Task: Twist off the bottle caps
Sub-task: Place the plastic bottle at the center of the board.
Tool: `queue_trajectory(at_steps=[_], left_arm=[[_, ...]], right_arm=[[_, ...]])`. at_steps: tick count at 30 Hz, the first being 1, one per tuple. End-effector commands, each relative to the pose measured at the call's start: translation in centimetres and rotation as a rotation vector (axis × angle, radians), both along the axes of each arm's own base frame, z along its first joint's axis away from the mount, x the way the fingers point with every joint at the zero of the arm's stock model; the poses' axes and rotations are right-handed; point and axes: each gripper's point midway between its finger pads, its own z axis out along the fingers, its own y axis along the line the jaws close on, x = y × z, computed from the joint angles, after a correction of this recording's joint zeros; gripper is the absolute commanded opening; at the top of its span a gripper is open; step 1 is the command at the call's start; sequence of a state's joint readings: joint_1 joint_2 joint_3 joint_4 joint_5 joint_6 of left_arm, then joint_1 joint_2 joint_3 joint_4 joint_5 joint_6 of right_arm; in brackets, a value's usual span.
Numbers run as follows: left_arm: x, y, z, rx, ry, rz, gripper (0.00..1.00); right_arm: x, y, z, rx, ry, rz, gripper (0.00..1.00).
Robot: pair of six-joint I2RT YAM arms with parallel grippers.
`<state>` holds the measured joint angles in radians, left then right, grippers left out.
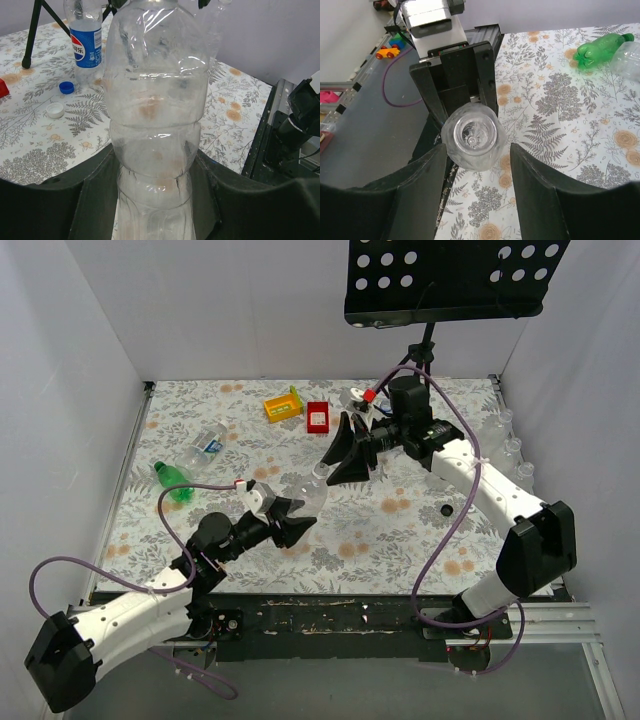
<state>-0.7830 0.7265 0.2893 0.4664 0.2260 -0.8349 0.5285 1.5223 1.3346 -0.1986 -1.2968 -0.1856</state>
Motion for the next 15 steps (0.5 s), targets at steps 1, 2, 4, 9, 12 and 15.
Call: queue_trajectory(at_steps=[1,2,4,9,12,15], left_arm=[[-0.2,-0.4,0.6,-0.021,-0.019,-0.019,0.15],[-0.1,-0.4,0.5,-0.021,-0.019,-0.02,0.15],[-0.1,-0.5,0.4,-0.02,-0.016,-0.022,0.15],[0.1,-0.7,0.5,-0.023,-0.013,-0.023,0.15],[0.1,-0.8,0.5,-0.023,-0.013,-0.023,0.15],[0.2,-0.8,0.6,-0.024,-0.014,-0.019,0.16]], right_arm=[[-0.2,0.5,3.1,0.054,-0.002,0.042,0.61],[-0.3,0.5,3.0,0.053,0.001,0.043,0.61],[-0.7,0.6,3.0,0.056,0.0,0.055,0.61],[-1.1,0.8,2.7,0.045,0.02,0.052,0.57],[-1.2,0.9,2.5,0.039,0.025,0.048,0.57],[-1.2,1.0,2.3,0.035,0.028,0.045,0.55]])
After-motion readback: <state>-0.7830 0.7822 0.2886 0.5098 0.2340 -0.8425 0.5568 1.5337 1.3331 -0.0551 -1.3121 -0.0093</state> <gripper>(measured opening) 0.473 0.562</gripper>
